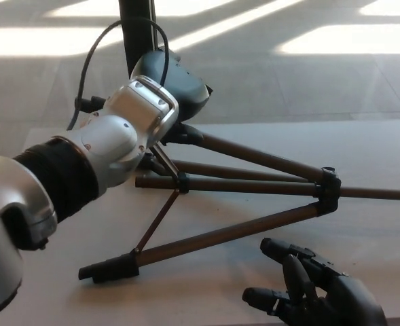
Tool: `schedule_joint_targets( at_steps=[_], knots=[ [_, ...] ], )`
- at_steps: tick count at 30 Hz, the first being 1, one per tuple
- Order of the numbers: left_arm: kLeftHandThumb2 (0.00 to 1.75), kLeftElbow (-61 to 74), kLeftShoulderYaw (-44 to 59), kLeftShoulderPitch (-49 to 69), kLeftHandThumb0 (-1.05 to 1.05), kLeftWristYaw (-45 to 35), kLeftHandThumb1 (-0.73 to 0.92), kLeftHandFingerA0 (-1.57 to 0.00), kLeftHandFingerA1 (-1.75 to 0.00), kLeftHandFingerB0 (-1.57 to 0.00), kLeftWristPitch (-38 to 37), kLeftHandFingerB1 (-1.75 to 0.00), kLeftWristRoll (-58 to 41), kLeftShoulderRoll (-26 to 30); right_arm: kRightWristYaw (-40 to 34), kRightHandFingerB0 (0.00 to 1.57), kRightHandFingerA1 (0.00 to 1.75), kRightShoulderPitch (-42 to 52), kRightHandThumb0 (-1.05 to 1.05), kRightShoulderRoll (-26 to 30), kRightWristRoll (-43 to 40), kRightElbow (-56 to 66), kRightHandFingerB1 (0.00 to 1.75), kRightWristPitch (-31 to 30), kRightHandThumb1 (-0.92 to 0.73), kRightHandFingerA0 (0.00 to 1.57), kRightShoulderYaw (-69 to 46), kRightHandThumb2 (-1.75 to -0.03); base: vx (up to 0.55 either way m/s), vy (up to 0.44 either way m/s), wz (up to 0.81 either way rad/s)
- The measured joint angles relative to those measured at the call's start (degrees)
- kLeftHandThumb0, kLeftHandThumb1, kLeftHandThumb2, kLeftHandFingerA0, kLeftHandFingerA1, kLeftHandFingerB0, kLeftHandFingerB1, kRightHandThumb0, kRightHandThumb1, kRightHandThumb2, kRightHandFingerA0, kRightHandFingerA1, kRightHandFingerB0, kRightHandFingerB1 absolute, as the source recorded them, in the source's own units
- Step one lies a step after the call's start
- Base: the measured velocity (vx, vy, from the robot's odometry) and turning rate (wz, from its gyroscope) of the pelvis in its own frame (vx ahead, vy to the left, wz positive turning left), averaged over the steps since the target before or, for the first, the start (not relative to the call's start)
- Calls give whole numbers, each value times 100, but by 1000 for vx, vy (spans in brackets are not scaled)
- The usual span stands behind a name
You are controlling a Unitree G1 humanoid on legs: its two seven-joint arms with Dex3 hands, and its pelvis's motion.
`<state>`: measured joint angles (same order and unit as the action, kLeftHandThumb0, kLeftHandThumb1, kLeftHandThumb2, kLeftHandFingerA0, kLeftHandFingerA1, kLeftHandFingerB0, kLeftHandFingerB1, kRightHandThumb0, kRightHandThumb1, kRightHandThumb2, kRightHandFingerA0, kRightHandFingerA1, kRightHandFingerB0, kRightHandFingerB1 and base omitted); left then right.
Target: Use both hands of the robot to pick up the tripod lying in the middle of the desk and make it stand upright on the desk
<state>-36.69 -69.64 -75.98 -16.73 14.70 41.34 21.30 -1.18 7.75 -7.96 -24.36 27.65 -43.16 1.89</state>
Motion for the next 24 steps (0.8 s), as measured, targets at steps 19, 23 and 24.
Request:
schedule_joint_targets(
  at_steps=[19, 23, 24],
  knots=[
    [99, -445, 247, 23, -95, 364, 51, 0, -20, 0, -39, -3, 1006, -1025, -181, 46, 86, 105, -75, -129, 6, -151, 50, 0, -78, 54, -159, -63, 0, 0, 0],
    [98, -452, 600, 28, -85, 30, 47, -2, -28, -10, -72, -10, 904, -1142, -197, 44, 86, 104, -75, -127, 7, -154, 50, 0, -80, 49, -155, -64, 0, 0, 0],
    [101, -461, 639, 28, -91, -31, 51, -2, -26, -7, -72, -1, 893, -1162, -197, 44, 85, 104, -75, -126, 7, -154, 49, 0, -80, 49, -153, -64, 0, 0, 0]
  ],
)
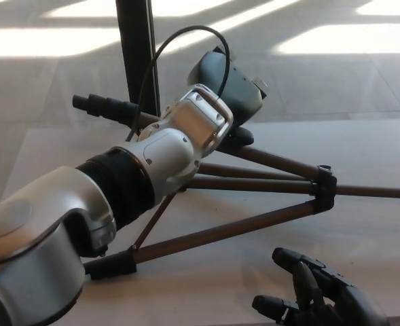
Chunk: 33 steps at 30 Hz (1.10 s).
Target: Use both hands of the robot to pick up the tripod lying in the middle of the desk and make it stand upright on the desk
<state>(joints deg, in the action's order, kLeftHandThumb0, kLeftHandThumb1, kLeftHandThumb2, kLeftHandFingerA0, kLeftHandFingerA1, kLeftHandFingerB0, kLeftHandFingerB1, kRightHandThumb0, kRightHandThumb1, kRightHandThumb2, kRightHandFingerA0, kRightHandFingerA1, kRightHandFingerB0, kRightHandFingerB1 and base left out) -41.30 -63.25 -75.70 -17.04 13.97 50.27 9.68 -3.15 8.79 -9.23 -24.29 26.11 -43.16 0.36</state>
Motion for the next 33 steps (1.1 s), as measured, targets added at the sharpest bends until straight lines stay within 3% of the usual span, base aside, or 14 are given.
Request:
schedule_joint_targets(
  at_steps=[5, 6, 7, 8, 10, 11, 12, 13, 21, 23, 25, 28, 31, 33],
  knots=[
    [97, -82, 114, -1, -83, -410, 42, 0, -39, 0, -2, -5, -58, -66, 0, 43, 83, -7, -75, 0, -1, 0, 48, 0, -80, 46, 20, -64, 0, 0, 0],
    [96, -112, 121, -1, -78, -507, 40, -2, -51, -2, -3, -9, -72, -66, 0, 39, 79, -8, -72, 0, -1, 0, 58, 0, -62, 48, 22, -102, 0, 0, 0],
    [59, -136, 124, -1, -103, -577, 59, -6, -54, 0, -5, -24, -80, -66, 0, 44, 84, -8, -76, 0, -1, 0, 48, 0, -79, 46, 22, -63, 0, 0, 0],
    [95, -161, 124, -1, -94, -667, 49, -5, -44, -8, -6, -8, -89, -63, 0, 44, 83, -9, -75, 0, -1, -1, 47, 0, -79, 47, 23, -63, 0, 0, 0],
    [97, -219, 122, -1, -84, -832, 44, -4, -27, -3, -15, -10, -92, -44, 0, 44, 84, -11, -76, 0, -1, -3, 47, 0, -79, 48, 26, -63, 0, 0, 0],
    [59, -254, 122, -1, -101, -908, 58, 0, -38, 0, -18, -24, -92, -35, -1, 45, 84, -12, -75, 0, -1, -5, 47, 0, -79, 50, 26, -64, 0, 0, 0],
    [92, -286, 122, 0, -77, -982, 37, 0, -26, 0, -18, -17, -92, -25, -3, 45, 85, -14, -76, -1, 0, -8, 48, 0, -79, 50, 26, -64, 0, 0, 0],
    [96, -326, 123, 0, -89, -1071, 50, -4, -16, -6, -18, -2, -92, -7, -7, 46, 84, -20, -76, -2, 0, -17, 48, 0, -79, 50, 25, -63, 0, 0, 0],
    [97, -399, -1, 209, -89, -1700, 49, -6, -13, -6, -50, -11, 98, 352, -95, 46, 84, -89, -75, -2, 36, -140, 45, 7, -79, 54, 25, -63, 0, 0, 0],
    [96, -348, -19, 268, -83, -1826, 43, -2, -22, -1, -71, -16, 175, 421, -117, 45, 84, -102, -75, -2, 60, -165, 44, 11, -79, 52, 23, -63, 0, 0, 0],
    [60, -315, -35, 302, -101, -1859, 63, -9, -44, 0, -88, -19, 275, 430, -131, 46, 84, -110, -75, -1, 82, -182, 45, 19, -78, 54, 18, -63, 0, 0, 0],
    [84, -403, -165, 318, -105, -1856, 45, -13, -48, -4, -171, -16, 459, 391, -154, 47, 83, -113, -75, -1, 120, -182, 45, 26, -78, 54, 16, -63, 0, 0, 0],
    [57, -388, -199, 370, -84, -1689, 57, -44, -58, -10, -221, -33, 632, 402, -179, 48, 85, -112, -75, -1, 150, -183, 46, 31, -79, 53, 15, -63, 0, 0, 0],
    [57, -334, -176, 434, -46, -1502, 56, -70, -97, -24, -236, -35, 690, 411, -181, 47, 85, -113, -75, 0, 155, -183, 46, 31, -78, 52, 18, -63, 0, 0, 0]
  ],
)
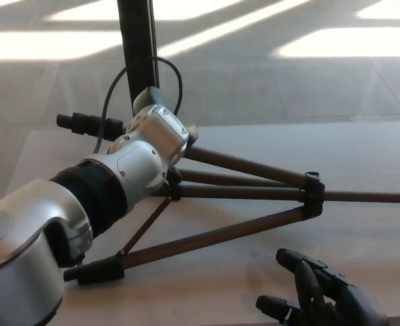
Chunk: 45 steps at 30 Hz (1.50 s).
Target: Use both hands of the robot to pick up the tripod lying in the middle of the desk and make it stand upright on the desk
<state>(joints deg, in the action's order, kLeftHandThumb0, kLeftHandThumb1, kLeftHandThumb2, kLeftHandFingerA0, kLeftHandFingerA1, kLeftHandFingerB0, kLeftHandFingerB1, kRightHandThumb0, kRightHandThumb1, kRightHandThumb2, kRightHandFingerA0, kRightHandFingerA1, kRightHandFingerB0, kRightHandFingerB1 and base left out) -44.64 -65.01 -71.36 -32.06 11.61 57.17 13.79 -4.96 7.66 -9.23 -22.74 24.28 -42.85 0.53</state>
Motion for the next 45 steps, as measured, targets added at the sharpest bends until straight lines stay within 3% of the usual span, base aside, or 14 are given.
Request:
schedule_joint_targets(
  at_steps=[4, 11, 12, 14, 15, 27, 29, 30, 34, 35, 36, 41, 44, 45],
  knots=[
    [59, 69, 111, 145, -35, 391, 63, -92, -175, -72, -30, -63, 3, -3, 2, 45, 78, -2, -74, 1, -3, 0, 45, 0, -78, 47, 5, -63, 0, 0, 0],
    [62, 84, 330, 344, -36, 1007, 63, -92, -170, -83, -100, -78, -17, -11, 3, 46, 85, -73, -71, 2, -3, -4, 45, 0, -79, 53, 7, -63, 0, 0, 0],
    [94, 87, 355, 372, -39, 1093, 50, -119, -134, -84, -117, -102, -18, -14, 3, 48, 86, -80, -70, 2, -2, -4, 45, 0, -78, 55, 7, -63, 0, 0, 0],
    [95, 91, 395, 428, -42, 1283, 52, -120, -136, -86, -127, -108, -17, -22, 2, 48, 88, -90, -70, 2, -2, -6, 45, 0, -79, 56, 8, -63, 0, 0, 0],
    [62, 90, 415, 455, -39, 1387, 71, -81, -169, -78, -126, -128, -15, -29, 2, 48, 88, -94, -68, 2, -2, -6, 46, 0, -80, 57, 9, -64, 0, 0, 0],
    [68, 79, 1031, 877, -41, 2392, 77, -84, -156, -81, -203, -114, -11, -108, -11, 54, 86, -214, -67, -5, 63, -146, 49, 1, -76, 61, 149, -63, 0, 0, 0],
    [96, 74, 1084, 914, -42, 2545, 52, -117, -134, -90, -229, -113, 2, -106, -36, 48, 90, -270, -70, -41, 82, -204, 49, -2, -78, 55, 188, -63, 0, 0, 0],
    [67, 60, 1106, 916, -51, 2622, 89, -91, -167, -74, -259, -133, 6, -105, -42, 37, 94, -303, -74, -72, 80, -234, 48, -17, -78, 44, 204, -63, 0, 0, 0],
    [73, -74, 1245, 913, -54, 2892, 87, -84, -169, -68, -359, -118, 15, -130, -36, 30, 79, -391, -81, -249, -49, -444, 55, -180, -60, 43, 143, -100, 0, 0, 0],
    [73, -82, 1286, 907, -53, 2927, 84, -86, -167, -68, -380, -110, 13, -140, -37, 35, 84, -400, -81, -253, -83, -502, 50, -222, -72, 38, 117, -61, 0, 0, 0],
    [70, -103, 1382, 900, -51, 3010, 82, -83, -162, -69, -426, -93, 10, -153, -41, 27, 81, -436, -79, -264, -182, -626, 49, -307, -74, 30, 40, -62, 0, 0, 0],
    [66, -117, 1519, 890, -50, 3075, 75, -89, -170, -78, -497, -139, 6, -218, -102, 29, 76, -789, -73, -279, -462, -1099, 46, -307, -72, 29, -180, -61, 0, 0, 0],
    [69, -93, 1520, 890, -39, 3075, 76, -92, -161, -85, -509, -127, 17, -218, -172, 32, 83, -1000, -70, -279, -585, -1351, 52, -223, -73, 31, -285, -62, 0, 0, 0],
    [75, -78, 1523, 890, -33, 3075, 68, -92, -152, -77, -526, -71, 18, -218, -209, 32, 86, -1073, -70, -279, -615, -1430, 56, -189, -74, 31, -328, -62, 0, 0, 0]
  ],
)
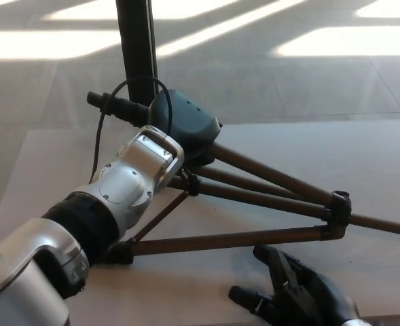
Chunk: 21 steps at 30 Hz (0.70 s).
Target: Use both hands of the robot to pick up the tripod lying in the middle of the desk and make it stand upright on the desk
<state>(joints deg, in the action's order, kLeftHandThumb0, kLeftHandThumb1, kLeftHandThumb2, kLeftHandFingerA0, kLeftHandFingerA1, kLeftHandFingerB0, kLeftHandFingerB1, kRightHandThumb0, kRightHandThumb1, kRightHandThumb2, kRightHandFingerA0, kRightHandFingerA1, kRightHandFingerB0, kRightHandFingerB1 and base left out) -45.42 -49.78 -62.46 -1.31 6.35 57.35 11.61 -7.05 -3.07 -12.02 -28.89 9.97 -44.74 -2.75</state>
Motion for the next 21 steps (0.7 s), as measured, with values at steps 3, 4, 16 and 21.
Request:
schedule_joint_targets(
  at_steps=[3, 4, 16, 21],
  knots=[
    [72, 13, 6, -2, -40, -4, 81, -88, -150, -74, -4, -92, 0, 5, -107, 30, 83, -179, -64, 0, -86, -178, 53, 96, -75, 29, -68, -62, 0, 0, 0],
    [72, 15, 10, -6, -39, -6, 76, -87, -152, -74, -4, -86, 1, 6, -138, 31, 84, -217, -64, 0, -102, -215, 54, 123, -75, 31, -79, -62, 0, 0, 0],
    [66, 99, 154, -33, -43, -70, 67, -88, -154, -81, -5, -90, -5, 94, -592, 28, 84, -573, -59, 1, -475, -625, 53, 375, -72, 23, -211, -61, 0, 0, 0],
    [67, 116, 162, -101, -32, -146, 68, -86, -161, -82, -5, -106, 1, 181, -800, 31, 81, -646, -56, 1, -616, -661, 54, 405, -69, 28, -211, -60, 0, 0, 0]
  ],
)
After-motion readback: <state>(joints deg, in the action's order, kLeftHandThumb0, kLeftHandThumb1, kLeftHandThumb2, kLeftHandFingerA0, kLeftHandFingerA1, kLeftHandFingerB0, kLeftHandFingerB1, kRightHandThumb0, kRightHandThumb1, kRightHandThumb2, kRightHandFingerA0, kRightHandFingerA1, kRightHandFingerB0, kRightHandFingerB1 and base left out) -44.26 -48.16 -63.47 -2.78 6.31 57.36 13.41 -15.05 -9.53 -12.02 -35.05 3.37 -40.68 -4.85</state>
